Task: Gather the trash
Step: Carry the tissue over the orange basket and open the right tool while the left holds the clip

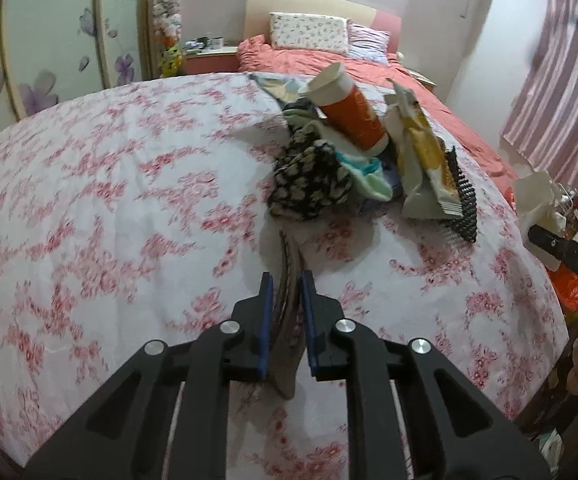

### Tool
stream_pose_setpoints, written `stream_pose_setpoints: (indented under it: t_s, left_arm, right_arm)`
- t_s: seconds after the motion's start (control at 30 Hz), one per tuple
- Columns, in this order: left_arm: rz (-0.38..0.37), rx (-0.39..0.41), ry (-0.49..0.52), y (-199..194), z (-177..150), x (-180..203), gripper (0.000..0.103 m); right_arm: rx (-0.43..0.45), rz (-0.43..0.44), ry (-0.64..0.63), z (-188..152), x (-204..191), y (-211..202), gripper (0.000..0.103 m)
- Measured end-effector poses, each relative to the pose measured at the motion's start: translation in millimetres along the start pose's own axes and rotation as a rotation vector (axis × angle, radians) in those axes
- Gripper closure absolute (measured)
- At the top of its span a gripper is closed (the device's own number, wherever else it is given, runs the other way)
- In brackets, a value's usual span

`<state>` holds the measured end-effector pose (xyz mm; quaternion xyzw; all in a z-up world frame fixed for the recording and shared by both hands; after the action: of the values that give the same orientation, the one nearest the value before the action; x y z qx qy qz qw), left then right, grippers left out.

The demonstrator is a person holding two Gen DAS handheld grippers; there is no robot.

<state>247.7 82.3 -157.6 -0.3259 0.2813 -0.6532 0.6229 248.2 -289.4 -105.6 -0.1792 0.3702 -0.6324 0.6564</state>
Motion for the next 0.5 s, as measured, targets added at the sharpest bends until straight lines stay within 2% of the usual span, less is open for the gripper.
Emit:
stream_pose_setpoints:
  t_s: [0.03,0.1,0.3,0.4,0.5]
  left_arm:
    - [0.002,-0.002,-0.004,-1,-2,-1,0.075]
    - [0.007,-0.004,-0.005,-2,-7,-3,0.068]
    - [0.004,-0.029,0.009,-1,-24,4,0.068]
    - [-0.004,-0.022,0.022,0,-23,10,0.081]
    - [-0.021,-0.009,0.022,0,-16,14,0.081]
  right_arm:
    - [-0.001,0.003,0.0,0,-1,-1,0.062]
    - [-0.001,0.005,-0.004,-1,-4,0,0.062]
    - [-0.007,0.001,0.002,-2,-1,1,0.062]
    - [-0.008,-0.003,0.005,-5,0,-1,0.062]
    - [-0.004,-0.005,0.005,-6,1,-3,0.062]
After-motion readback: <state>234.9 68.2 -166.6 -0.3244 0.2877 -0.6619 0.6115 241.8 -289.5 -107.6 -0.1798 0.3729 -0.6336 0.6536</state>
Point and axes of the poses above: each gripper's, at about its wrist camera, not at the fingertips, and y roughly the way its jaws point, x to its right, z to its top, the point moved 10 cm from there along y, roughly the way its jaws point, and after that the axes turned 3 degrees about z, right-handed, at the moved point
